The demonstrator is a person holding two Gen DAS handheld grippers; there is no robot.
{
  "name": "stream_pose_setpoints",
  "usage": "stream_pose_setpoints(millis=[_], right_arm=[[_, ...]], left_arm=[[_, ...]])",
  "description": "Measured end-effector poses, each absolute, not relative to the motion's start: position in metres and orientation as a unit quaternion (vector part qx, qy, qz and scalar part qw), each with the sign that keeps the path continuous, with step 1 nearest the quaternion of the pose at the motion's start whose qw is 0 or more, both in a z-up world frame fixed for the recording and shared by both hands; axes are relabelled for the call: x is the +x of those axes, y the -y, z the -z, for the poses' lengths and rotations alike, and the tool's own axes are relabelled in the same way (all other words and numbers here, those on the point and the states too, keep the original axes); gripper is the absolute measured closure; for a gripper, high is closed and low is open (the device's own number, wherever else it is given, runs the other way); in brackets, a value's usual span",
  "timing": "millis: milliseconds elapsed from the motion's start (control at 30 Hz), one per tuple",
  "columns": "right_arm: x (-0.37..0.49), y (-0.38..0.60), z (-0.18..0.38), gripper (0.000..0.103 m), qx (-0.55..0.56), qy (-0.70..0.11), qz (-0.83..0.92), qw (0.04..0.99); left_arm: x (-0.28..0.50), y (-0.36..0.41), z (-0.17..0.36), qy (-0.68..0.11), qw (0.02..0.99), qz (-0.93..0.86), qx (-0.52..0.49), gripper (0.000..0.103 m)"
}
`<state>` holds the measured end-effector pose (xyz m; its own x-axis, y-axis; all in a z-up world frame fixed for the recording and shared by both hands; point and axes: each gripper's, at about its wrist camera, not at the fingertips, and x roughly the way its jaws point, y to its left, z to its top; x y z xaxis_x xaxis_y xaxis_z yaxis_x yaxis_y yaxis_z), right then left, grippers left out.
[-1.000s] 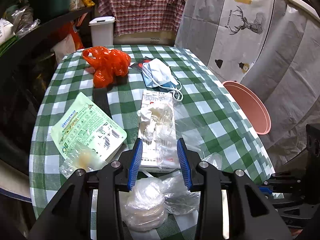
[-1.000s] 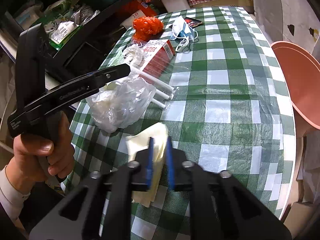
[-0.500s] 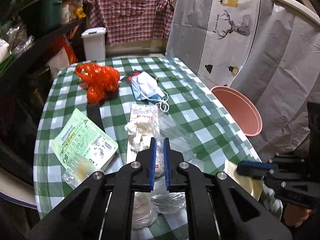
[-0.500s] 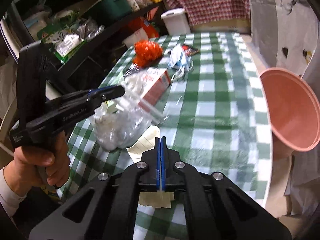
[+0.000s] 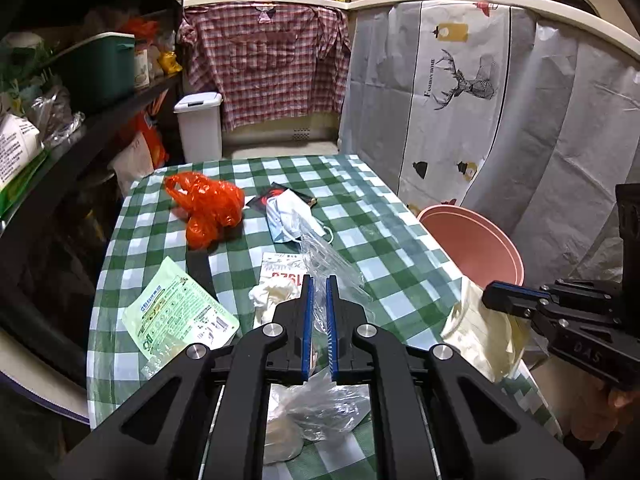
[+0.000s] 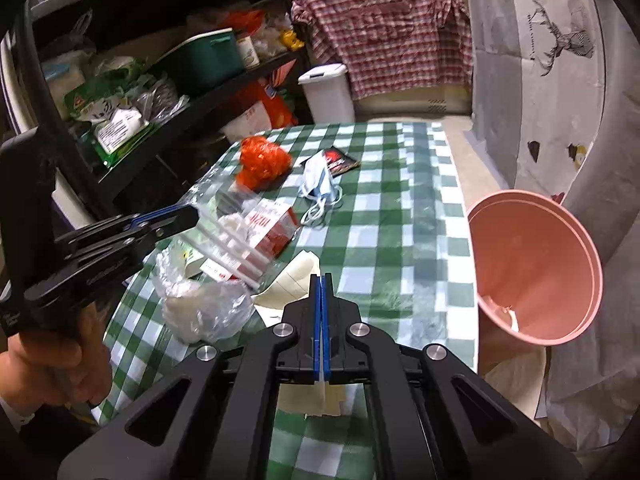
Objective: Collect trash
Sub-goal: 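Carry plastic bag and napkin over the pink bin with both tools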
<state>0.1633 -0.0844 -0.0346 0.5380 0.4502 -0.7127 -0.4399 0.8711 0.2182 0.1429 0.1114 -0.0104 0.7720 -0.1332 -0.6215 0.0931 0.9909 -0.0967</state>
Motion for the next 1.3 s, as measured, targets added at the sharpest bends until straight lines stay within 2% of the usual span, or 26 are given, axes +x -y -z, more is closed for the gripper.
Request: stream_pose_setpoints(millis=[1300], right_arm=[[0.210,0.181,-0.031,0.102,0.031,-0.298,-0.125,0.946]], left_arm=[[0.174,-0.060,-0.004,-0.327,0.942,0.063,-0.038,0.097]])
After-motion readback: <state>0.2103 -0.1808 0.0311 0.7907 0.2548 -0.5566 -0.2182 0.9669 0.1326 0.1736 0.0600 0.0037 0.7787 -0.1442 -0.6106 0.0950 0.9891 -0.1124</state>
